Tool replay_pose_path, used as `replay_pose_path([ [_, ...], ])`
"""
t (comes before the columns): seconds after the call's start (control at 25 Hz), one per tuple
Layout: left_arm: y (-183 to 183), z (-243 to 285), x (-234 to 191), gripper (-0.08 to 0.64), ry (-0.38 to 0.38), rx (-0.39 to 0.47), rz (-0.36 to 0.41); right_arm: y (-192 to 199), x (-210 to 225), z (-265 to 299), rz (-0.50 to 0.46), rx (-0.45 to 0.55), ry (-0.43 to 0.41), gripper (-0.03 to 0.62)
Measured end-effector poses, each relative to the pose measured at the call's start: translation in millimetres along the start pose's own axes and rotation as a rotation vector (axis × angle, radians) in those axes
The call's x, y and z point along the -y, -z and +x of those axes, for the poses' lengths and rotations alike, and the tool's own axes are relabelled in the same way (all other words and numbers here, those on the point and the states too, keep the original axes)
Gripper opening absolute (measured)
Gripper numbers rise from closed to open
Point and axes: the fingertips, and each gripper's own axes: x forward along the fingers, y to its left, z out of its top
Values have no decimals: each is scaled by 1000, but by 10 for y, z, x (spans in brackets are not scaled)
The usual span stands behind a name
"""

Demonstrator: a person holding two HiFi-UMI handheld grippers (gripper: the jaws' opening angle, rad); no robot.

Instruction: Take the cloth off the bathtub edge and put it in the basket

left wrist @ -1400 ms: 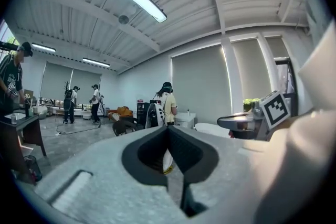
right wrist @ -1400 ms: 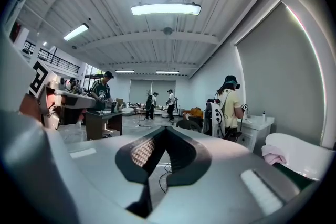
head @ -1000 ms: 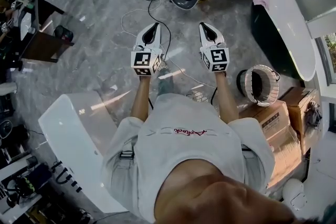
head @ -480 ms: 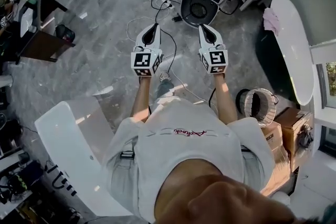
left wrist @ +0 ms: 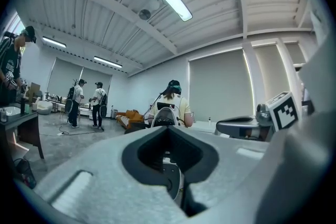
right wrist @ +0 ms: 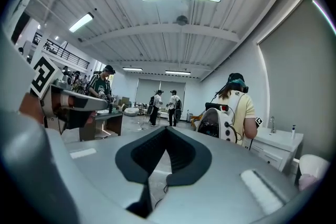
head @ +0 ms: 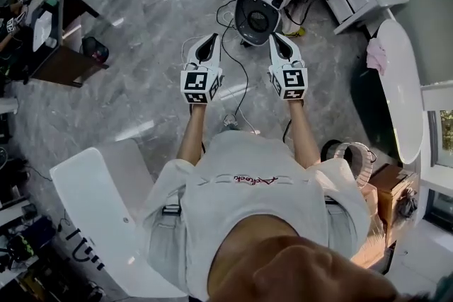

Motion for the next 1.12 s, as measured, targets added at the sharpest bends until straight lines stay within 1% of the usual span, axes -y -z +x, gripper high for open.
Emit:
replay_pose_path([
  [0.12, -18, 74, -123, 0, 3, 2, 2, -51, -3, 144, -7, 4, 11, 6],
  [0.24, -29, 153, -366, 0, 10, 3, -6, -53, -119, 350, -15, -12, 14, 6],
  [0.32, -29, 243, -401, 0, 27, 0, -6, -38, -96, 406, -15, -18, 29, 6],
  [0.48, -85, 477, -200, 0, 94, -5, 7, -75, 177, 332, -10, -12, 97, 6],
  [0.6, -115, 679, 38, 0, 173, -9, 21, -42, 439, 160, 2, -13, 178, 6],
  [0.72, -112, 995, 567, 0, 297, -11, 53, 92, 915, -235, 24, -22, 310, 6],
  [0.88, -77, 1422, 1443, 0, 498, -24, 55, 286, 1560, -925, 48, -57, 515, 6],
  [0.96, -8, 1563, 1962, 0, 596, -35, 57, 402, 1866, -1358, 65, -83, 616, 6],
  [1.12, 160, 1651, 3232, 0, 822, -52, 73, 654, 2391, -2520, 106, -103, 846, 6],
])
